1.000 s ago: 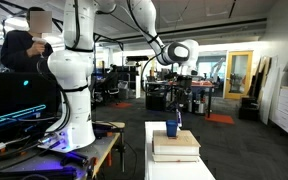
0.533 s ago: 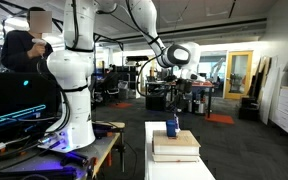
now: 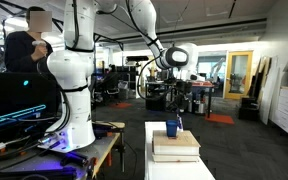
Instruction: Take the marker out of the cup and put it on the book
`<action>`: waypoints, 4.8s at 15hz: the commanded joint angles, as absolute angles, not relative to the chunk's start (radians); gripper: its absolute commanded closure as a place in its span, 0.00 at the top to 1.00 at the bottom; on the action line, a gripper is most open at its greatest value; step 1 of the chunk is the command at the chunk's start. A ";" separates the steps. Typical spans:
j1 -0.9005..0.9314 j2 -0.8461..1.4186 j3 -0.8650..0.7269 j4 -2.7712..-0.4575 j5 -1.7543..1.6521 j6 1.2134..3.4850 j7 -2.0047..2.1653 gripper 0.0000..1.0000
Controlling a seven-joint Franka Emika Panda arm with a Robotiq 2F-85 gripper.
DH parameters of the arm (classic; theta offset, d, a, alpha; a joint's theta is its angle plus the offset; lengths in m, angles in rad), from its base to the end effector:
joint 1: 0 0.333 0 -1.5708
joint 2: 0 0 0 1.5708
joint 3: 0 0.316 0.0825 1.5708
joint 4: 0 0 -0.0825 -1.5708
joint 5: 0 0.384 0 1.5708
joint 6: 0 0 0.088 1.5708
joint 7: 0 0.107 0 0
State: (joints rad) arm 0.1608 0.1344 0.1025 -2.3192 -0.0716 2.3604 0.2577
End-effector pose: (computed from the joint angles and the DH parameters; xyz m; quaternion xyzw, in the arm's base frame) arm 0.4920 0.1320 0.2765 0.9984 0.0292 -0.0401 0.0284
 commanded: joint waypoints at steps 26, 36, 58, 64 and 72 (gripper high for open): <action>0.278 0.215 0.092 -2.477 -0.273 2.674 0.498 0.06; 0.390 0.189 0.021 -2.469 -0.628 2.647 0.897 0.06; 0.369 0.074 0.000 -2.521 -0.903 2.706 1.288 0.84; 0.356 0.047 0.008 -2.552 -0.836 2.706 1.239 1.00; 0.299 0.093 0.085 -2.545 -0.534 2.695 0.985 1.00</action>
